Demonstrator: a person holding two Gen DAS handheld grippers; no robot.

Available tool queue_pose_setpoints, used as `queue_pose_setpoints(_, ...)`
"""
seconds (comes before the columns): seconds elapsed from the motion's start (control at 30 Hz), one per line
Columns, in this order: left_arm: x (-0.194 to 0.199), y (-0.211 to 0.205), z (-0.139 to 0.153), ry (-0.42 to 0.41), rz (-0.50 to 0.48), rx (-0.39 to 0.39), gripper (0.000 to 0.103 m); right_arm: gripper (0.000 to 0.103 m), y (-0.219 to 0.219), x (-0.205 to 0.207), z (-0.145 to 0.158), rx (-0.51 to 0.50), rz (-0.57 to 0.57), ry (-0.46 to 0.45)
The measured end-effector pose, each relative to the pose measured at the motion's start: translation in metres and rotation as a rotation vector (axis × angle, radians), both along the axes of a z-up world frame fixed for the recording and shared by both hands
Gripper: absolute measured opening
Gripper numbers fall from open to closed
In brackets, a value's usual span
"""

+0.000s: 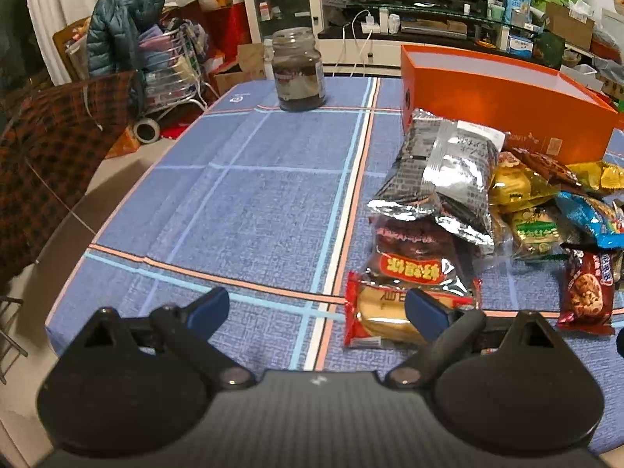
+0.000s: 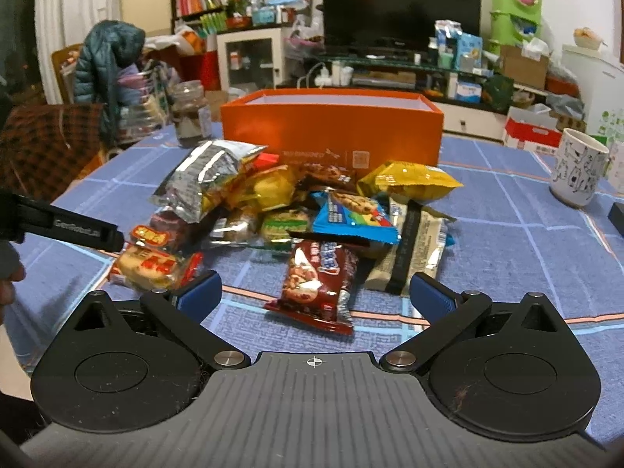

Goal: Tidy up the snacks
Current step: 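Move both tools toward the snack pile beside the orange box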

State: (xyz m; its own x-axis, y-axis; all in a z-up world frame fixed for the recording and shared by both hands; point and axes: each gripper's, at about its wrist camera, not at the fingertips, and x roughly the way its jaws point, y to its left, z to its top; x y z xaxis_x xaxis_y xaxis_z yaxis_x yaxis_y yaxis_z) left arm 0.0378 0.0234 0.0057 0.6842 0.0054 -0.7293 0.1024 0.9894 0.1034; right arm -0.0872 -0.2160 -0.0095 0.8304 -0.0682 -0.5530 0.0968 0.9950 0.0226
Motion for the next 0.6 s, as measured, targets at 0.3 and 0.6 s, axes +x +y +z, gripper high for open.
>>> queue_pose_setpoints(0.3,0.002,0.002,0.002,0.002,0.016,-0.005,0.096,0.096,-0.011,0.016,-0.008,0.028,-0.084,0.122)
queue_pose_setpoints(0.6,0.002,-0.006,-0.002,0.009,0.015,0.025,0.096,0.096,-0.009,0.018,-0.009,0.045,-0.108,0.235)
